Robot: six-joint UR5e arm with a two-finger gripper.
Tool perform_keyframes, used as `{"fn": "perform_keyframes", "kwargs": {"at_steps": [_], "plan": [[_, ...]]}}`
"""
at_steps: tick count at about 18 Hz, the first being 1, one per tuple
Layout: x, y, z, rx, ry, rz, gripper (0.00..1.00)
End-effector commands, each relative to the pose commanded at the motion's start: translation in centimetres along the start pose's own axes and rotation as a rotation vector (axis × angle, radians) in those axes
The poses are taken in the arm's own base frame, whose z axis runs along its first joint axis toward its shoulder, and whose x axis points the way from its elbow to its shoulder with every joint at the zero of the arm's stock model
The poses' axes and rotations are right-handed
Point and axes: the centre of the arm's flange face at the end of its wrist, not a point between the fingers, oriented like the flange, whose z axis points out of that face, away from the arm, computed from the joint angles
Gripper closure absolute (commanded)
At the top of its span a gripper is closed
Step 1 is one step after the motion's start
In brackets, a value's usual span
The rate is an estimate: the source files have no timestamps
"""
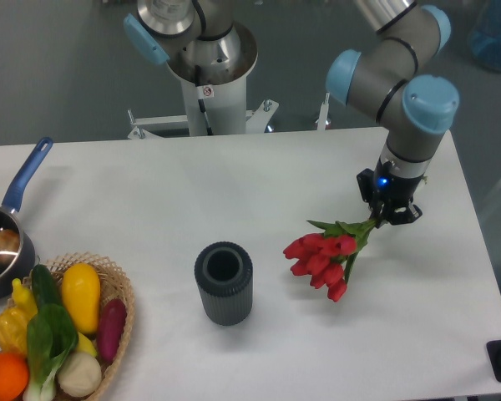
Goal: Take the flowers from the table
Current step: 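Lift the gripped red tulip bunch up off the table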
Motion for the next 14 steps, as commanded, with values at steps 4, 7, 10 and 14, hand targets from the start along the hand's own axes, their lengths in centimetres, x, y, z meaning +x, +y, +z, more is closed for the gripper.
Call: {"fn": "perform_keyframes", "kwargs": {"at_steps": [4,7,10,14], "plan": [[-0.2,-1.3,-2.7,0.160,-0.033,-0.078,0.78],[-0.3,-3.2,-5.1,0.298,-0.070,-0.120,0.78],[-0.2,-4.6,-7.1,0.408,-0.089,-0.160,0.78],[0.4,-6.2,-9.7,0.536,-0.101,-0.213,0.78]]}}
